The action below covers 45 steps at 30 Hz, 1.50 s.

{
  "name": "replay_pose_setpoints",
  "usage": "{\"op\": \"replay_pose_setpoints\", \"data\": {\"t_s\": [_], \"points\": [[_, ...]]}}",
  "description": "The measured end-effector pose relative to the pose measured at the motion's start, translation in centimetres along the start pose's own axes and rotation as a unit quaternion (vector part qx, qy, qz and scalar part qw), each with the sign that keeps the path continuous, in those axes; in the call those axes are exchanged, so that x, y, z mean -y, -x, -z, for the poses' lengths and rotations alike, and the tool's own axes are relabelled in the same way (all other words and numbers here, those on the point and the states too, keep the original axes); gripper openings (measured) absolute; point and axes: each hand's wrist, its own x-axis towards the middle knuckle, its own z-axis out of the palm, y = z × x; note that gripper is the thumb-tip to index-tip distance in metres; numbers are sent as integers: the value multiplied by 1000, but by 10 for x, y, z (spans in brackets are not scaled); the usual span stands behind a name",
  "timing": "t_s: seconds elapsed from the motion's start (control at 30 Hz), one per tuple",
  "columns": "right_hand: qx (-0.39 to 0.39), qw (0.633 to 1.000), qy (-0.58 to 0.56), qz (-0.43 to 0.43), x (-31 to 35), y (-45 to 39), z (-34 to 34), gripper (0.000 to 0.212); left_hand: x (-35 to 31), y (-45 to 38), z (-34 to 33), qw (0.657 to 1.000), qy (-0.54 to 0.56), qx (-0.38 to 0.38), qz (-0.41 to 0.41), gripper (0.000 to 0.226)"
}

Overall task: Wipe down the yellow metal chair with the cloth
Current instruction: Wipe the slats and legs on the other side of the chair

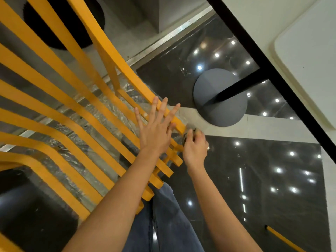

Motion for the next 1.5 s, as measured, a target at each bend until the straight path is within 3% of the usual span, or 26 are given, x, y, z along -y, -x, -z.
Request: {"op": "replay_pose_setpoints", "data": {"t_s": [0.1, 0.23, 0.37, 0.43, 0.53, 0.63, 0.7, 0.77, 0.8, 0.87, 0.93, 1.0, 1.03, 1.1, 1.17, 1.27, 1.33, 1.37, 1.43, 1.5], "points": [[70, 978, 163, 113, 42, -22, -22, 32, 1, -1, -2, 1000, -7, 12, 9, 71], [118, 973, 97, 176, 37, -37, -14, 27, 3, -2, 1, 999, 27, 15, 33, 73], [103, 986, 54, 116, -13, -23, 29, 33, 3, -3, 1, 998, 58, 20, 22, 70], [126, 984, 77, 100, 2, -30, 24, 35, 1, -3, 1, 998, 57, 22, 23, 69], [180, 966, 123, 142, 41, -42, 6, 36, 1, -3, 2, 996, 79, 25, 29, 67], [207, 959, 102, 165, 52, -52, 4, 33, 6, -2, 12, 984, 180, -7, 17, 62], [193, 962, 82, 178, 53, -51, 11, 33, 7, 0, 21, 952, 294, -70, 53, 56], [149, 969, 38, 192, 61, -48, 14, 33, 6, 2, 33, 891, 424, -108, 117, 49], [134, 973, -5, 187, 67, -46, 15, 33, 5, 3, 39, 840, 510, -109, 151, 47], [163, 967, -153, 122, 83, -39, 17, 34, 6, 2, 53, 693, 685, -84, 210, 43], [249, 916, -314, 23, 98, -26, 19, 32, 12, -1, 62, 555, 794, -59, 242, 43], [300, 875, -381, -10, 107, -11, 16, 31, 18, -4, 68, 440, 864, -8, 246, 55], [296, 879, -373, 14, 109, -5, 10, 29, 19, -5, 70, 395, 888, 24, 234, 60], [216, 935, -238, 149, 107, 0, 1, 21, 18, -5, 72, 346, 909, 60, 223, 60], [109, 948, -96, 285, 96, -4, -1, 22, 19, -2, 69, 330, 913, 71, 228, 60], [10, 957, -45, 287, 71, -17, 14, 25, 27, 6, 71, 349, 902, 61, 244, 56], [34, 966, 72, 248, 47, -29, 26, 30, 39, 3, 81, 400, 877, -11, 265, 48], [73, 963, 135, 222, 35, -32, 30, 37, 44, -2, 88, 456, 849, -62, 261, 43], [150, 951, 198, 185, 18, -31, 32, 47, 47, -16, 99, 615, 752, -134, 196, 32], [166, 939, 225, 203, 8, -24, 27, 41, 39, -31, 95, 767, 626, -110, 89, 33]]}}
